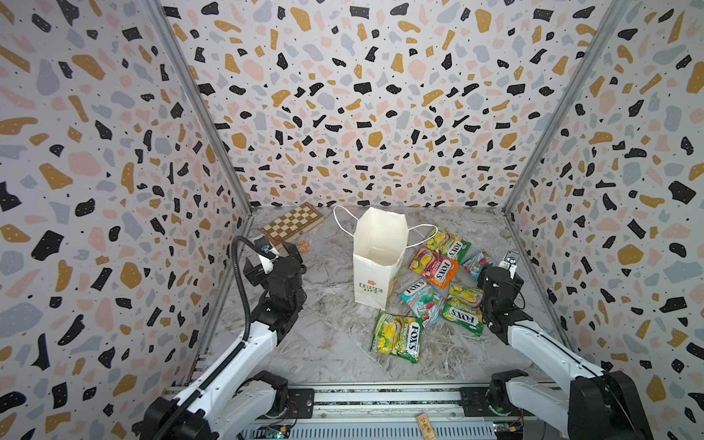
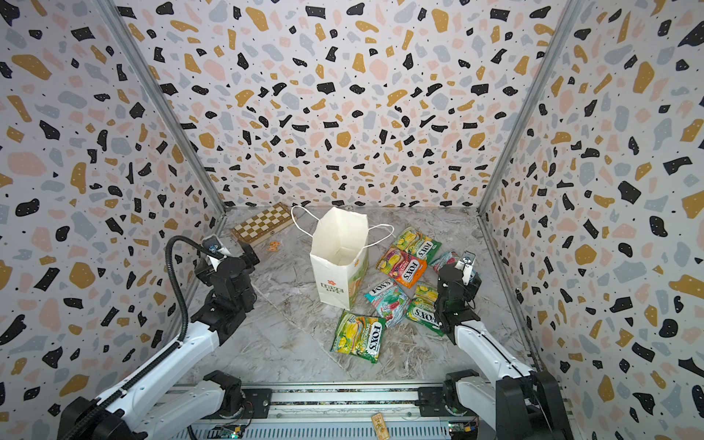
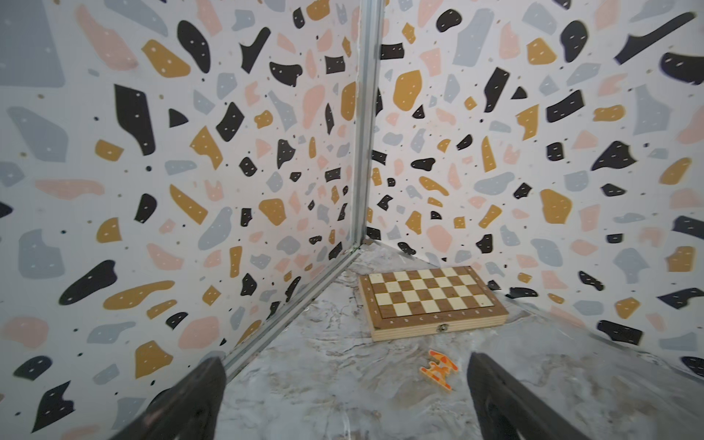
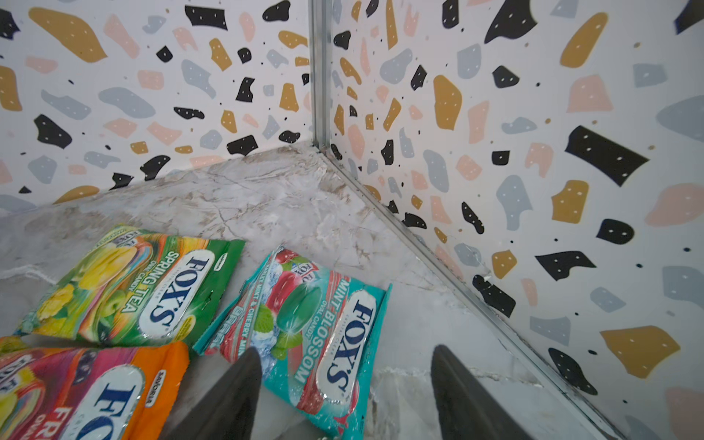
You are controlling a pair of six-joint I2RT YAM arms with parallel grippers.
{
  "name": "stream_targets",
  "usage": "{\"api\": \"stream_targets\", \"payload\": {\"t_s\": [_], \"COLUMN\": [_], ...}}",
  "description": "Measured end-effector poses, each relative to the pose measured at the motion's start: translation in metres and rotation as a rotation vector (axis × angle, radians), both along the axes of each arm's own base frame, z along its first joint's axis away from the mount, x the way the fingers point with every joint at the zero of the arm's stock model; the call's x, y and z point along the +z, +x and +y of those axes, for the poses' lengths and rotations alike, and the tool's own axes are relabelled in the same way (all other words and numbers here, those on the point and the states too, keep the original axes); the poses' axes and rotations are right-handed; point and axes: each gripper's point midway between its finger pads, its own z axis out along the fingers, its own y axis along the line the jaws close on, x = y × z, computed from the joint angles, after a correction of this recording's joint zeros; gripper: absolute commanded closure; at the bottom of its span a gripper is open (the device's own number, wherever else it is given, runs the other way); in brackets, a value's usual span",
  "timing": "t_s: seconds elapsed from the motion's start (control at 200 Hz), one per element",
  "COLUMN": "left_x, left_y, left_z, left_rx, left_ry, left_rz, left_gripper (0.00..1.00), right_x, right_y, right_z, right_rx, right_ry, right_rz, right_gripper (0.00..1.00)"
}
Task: Take the snacks out of the paper bag
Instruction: Reset both arms
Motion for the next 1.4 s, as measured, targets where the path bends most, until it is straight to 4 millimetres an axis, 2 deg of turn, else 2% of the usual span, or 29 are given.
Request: {"api": "stream_targets", "payload": {"t_s": [0.205,0.33,0.506,0.686,0.956,1.146,1.397], "left_x": [-0.038,-0.056,-0.083,-0.108,-0.122,-0.128,-0.129], "left_y": [-0.010,-0.013,-0.007,0.002,0.015,0.018,0.013], "left_z": [0.021,0.030,0.032,0.034,0.036,0.035,0.029], "left_rx": [0.078,0.103,0.099,0.095,0.029,-0.054,-0.145], "left_ry": [0.034,0.045,0.069,0.090,0.097,0.092,0.091], "left_rz": [0.017,0.024,0.077,0.160,0.188,0.180,0.134], "left_gripper": [0.00,0.00,0.00,0.00,0.00,0.00,0.00], "right_x": [-0.004,-0.018,-0.032,-0.038,-0.039,-0.051,-0.044], "right_y": [-0.002,-0.002,0.001,0.008,0.021,0.023,0.030], "right_z": [-0.014,-0.021,-0.024,-0.021,-0.014,-0.001,0.019], "right_rx": [-0.043,-0.065,-0.071,-0.040,0.071,0.188,0.311], "right_ry": [-0.028,-0.054,-0.060,-0.046,0.005,0.038,0.038], "right_rz": [-0.060,-0.040,-0.020,-0.023,-0.069,-0.076,-0.120], "right_gripper": [0.28,0.28,0.26,0.26,0.24,0.24,0.23]}}
